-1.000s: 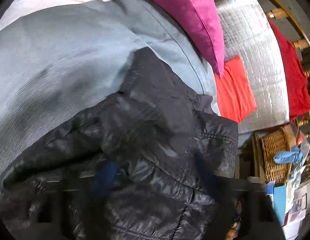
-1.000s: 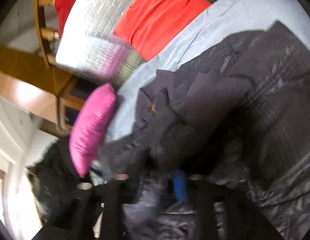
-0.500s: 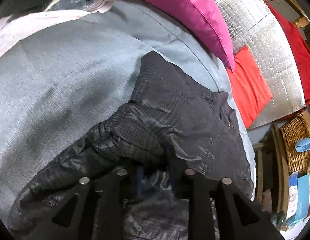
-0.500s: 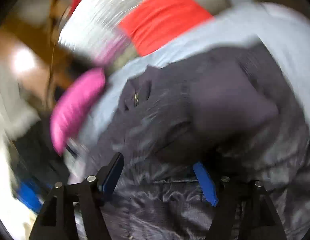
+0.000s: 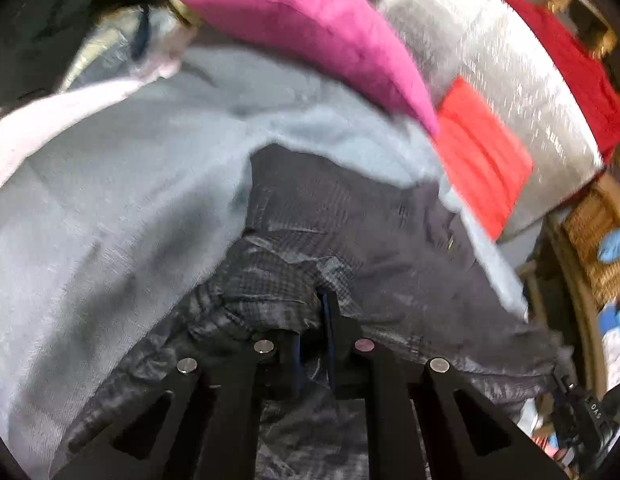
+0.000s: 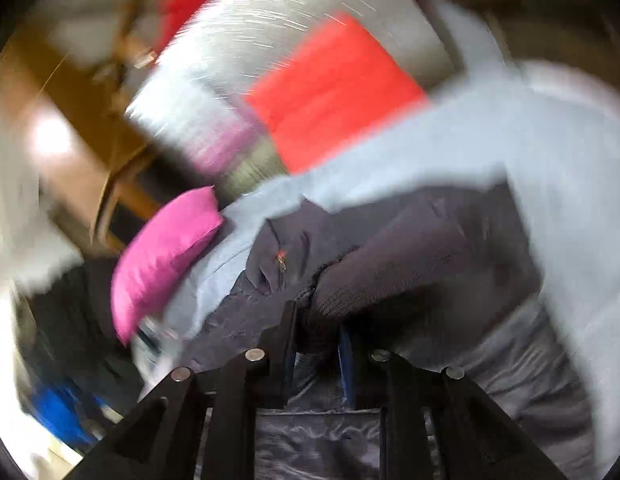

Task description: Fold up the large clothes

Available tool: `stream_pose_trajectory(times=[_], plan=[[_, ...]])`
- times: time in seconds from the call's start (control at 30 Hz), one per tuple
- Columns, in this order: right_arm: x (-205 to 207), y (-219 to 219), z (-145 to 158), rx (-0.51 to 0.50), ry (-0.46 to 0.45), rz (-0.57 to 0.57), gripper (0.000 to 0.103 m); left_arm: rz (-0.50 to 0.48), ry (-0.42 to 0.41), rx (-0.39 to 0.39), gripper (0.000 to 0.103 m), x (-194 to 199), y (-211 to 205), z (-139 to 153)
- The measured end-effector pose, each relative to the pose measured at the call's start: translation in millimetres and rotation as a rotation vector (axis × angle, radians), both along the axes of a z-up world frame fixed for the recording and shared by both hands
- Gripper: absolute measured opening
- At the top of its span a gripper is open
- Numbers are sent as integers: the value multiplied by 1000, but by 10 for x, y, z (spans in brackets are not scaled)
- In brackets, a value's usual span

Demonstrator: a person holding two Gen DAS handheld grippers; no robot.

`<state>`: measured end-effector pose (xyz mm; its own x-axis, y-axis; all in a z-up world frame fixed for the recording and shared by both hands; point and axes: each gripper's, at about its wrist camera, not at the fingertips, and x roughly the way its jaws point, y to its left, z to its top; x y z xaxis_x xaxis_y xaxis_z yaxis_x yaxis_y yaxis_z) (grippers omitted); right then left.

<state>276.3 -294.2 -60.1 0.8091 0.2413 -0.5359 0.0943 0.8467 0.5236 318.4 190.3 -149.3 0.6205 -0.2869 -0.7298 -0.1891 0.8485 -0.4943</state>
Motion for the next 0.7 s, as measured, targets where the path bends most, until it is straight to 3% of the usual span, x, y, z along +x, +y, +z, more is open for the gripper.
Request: stream_pose_trajectory(times=[0.07,0.13,0.17,0.23,0.3,0.33,0.37,0.43,0.53,0.63,0.7], plan=[[-21,1,-136,-56,41,-21,22,-21,89,19,18,83,-44,-243],[52,-115,-485,8,151,-28,24,-7,61,35,26,16,-24,-251],[79,-210,-727,92,213,-24,25,-13,63,43,30,4,-21,-229],[35,-322,-817,166,195,-26,29,-27,78,43,42,-28,26,-131],[10,-352,-747,156,174,-29,45,-45,76,24,50,-79,65,-55],[-11,-359,-731,158,167,-21,75,-60,75,17,52,-131,96,8],[-48,-385,-668,167,144,-5,79,-62,63,28,61,-223,139,87],[-154,-420,-595,152,136,0,79,-26,0,98,66,-439,219,252],[-400,-508,-525,150,131,0,79,40,-58,122,67,-619,417,453],[-580,-522,-371,136,95,-3,79,91,-112,136,67,-509,457,605],[-531,-403,-201,111,51,29,79,69,-142,148,67,-314,292,675]])
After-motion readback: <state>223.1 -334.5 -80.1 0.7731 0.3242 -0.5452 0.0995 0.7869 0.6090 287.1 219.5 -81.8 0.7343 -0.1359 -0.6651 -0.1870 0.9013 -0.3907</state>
